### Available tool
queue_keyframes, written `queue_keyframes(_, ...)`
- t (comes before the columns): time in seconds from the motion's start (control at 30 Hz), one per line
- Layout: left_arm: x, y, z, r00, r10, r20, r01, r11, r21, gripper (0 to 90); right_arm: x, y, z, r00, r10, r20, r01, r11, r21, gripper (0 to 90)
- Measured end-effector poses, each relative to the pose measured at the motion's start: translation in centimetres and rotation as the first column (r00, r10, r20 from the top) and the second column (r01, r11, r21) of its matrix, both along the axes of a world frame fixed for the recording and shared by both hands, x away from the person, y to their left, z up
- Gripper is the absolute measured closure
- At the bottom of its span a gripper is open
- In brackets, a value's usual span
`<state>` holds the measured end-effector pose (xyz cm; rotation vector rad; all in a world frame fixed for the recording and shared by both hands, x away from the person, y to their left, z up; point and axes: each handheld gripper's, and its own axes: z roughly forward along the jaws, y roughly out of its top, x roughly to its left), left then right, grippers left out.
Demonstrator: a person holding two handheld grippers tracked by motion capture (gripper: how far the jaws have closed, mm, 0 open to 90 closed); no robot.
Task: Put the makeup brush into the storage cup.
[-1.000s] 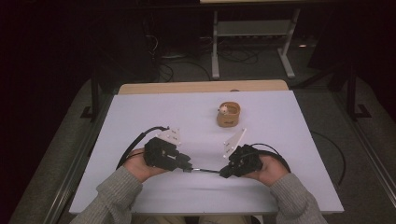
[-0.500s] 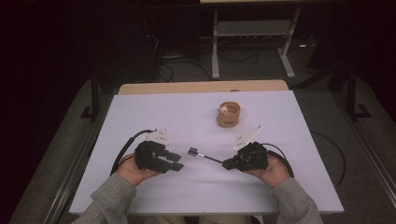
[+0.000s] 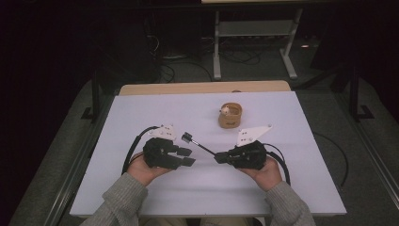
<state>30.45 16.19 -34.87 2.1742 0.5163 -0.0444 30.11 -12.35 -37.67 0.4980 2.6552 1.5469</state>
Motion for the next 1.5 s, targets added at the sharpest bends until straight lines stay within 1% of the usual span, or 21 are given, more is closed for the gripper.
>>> queue_keyframes(0.1,0.2,-0.4,0.1,0.9998,0.009,-0.016,-0.009,0.9999,-0.014,61.2,-0.3,0.5,-0.1,0.9999,-0.006,0.016,0.006,1.0,0.005,84.4)
queue_keyframes(0.23,0.5,-0.6,0.4,0.9985,0.033,-0.044,-0.036,0.9966,-0.075,64.5,-0.7,0.8,-0.6,0.9992,-0.022,0.032,0.021,1.0,0.02,84.4)
queue_keyframes(0.37,0.7,-0.7,0.4,0.9982,0.038,-0.047,-0.041,0.996,-0.079,67.5,-0.9,0.9,-0.9,0.9983,-0.03,0.049,0.029,0.999,0.028,84.4)
queue_keyframes(0.47,0.6,-0.8,0.4,0.9979,0.034,-0.056,-0.039,0.9949,-0.093,70.0,-1.4,1.1,-0.6,0.9957,-0.035,0.086,0.032,0.999,0.04,84.4)
queue_keyframes(0.53,0.6,-0.9,0.5,0.9979,0.023,-0.061,-0.03,0.9923,-0.12,71.9,-1.5,1.2,-0.6,0.9956,-0.033,0.088,0.03,0.999,0.04,84.4)
queue_keyframes(0.67,0.7,-0.9,0.5,0.9975,0.017,-0.068,-0.025,0.9922,-0.122,74.5,-1.7,1.4,-0.8,0.9952,-0.031,0.093,0.028,0.999,0.033,84.4)
queue_keyframes(0.73,0.7,-0.8,0.5,0.9965,0.005,-0.084,-0.017,0.9892,-0.145,76.5,-1.6,1.5,-0.9,0.9952,-0.028,0.093,0.024,0.999,0.04,84.4)
queue_keyframes(0.8,0.8,-0.7,0.5,0.9967,-0.006,-0.081,-0.006,0.989,-0.148,77.1,-1.6,1.5,-0.9,0.9955,-0.025,0.091,0.021,0.999,0.042,84.4)
queue_keyframes(0.87,0.9,-0.7,0.5,0.9954,-0.016,-0.094,0.002,0.9878,-0.156,77.6,-1.5,1.7,-1.0,0.9955,-0.017,0.094,0.014,0.999,0.038,84.3)
queue_keyframes(1.0,1.0,-0.7,0.4,0.9906,-0.058,-0.124,0.034,0.9826,-0.182,83.9,-1.6,2.0,-1.3,0.9958,0.007,0.092,-0.009,1.0,0.021,84.2)
queue_keyframes(1.07,0.9,-0.8,0.3,0.9911,-0.061,-0.119,0.039,0.9833,-0.178,84.8,-1.6,2.1,-1.4,0.9961,0.013,0.088,-0.015,1.0,0.016,84.2)
queue_keyframes(1.1,0.8,-1.0,0.4,0.9918,-0.066,-0.109,0.048,0.9861,-0.159,84.8,-1.6,2.4,-1.5,0.9961,0.024,0.085,-0.023,1.0,-0.007,84.0)
queue_keyframes(1.2,0.6,-1.1,0.4,0.9919,-0.064,-0.11,0.046,0.9865,-0.157,85.1,-1.7,2.5,-1.6,0.9971,0.029,0.071,-0.028,1.0,-0.012,83.4)
queue_keyframes(1.23,0.5,-1.2,0.6,0.9935,-0.056,-0.098,0.042,0.989,-0.142,85.2,-1.6,2.5,-1.6,0.9978,0.027,0.06,-0.026,1.0,-0.013,76.9)
queue_keyframes(1.27,0.5,-1.2,0.6,0.9935,-0.056,-0.098,0.042,0.989,-0.142,85.2,-1.6,2.5,-1.6,0.9978,0.027,0.06,-0.026,1.0,-0.013,76.9)
queue_keyframes(1.3,0.4,-1.2,0.7,0.9946,-0.056,-0.087,0.045,0.991,-0.126,85.2,-1.5,2.6,-1.3,0.9987,0.019,0.046,-0.018,1.0,-0.024,69.7)
queue_keyframes(1.33,0.3,-1.3,0.8,0.9952,-0.054,-0.082,0.044,0.993,-0.11,85.2,-1.6,2.6,-1.1,0.9988,0.018,0.046,-0.017,0.999,-0.029,67.7)
queue_keyframes(1.37,0.2,-1.5,1.1,0.9964,-0.059,-0.06,0.055,0.9959,-0.072,85.2,-1.6,2.6,-0.9,0.9983,0.018,0.056,-0.016,0.999,-0.039,67.1)
queue_keyframes(1.4,0.2,-1.5,1.1,0.9964,-0.059,-0.06,0.055,0.9959,-0.072,85.2,-1.6,2.6,-0.9,0.9983,0.018,0.056,-0.016,0.999,-0.039,67.1)
queue_keyframes(1.47,0.1,-1.8,1.2,0.9966,-0.067,-0.049,0.064,0.9965,-0.053,85.2,-1.7,2.7,-0.5,0.9973,0.018,0.072,-0.014,0.998,-0.059,67.3)
queue_keyframes(1.5,0.0,-2.1,1.1,0.9967,-0.069,-0.043,0.067,0.9972,-0.034,85.2,-1.7,2.9,-0.2,0.9972,0.024,0.071,-0.017,0.995,-0.096,68.0)
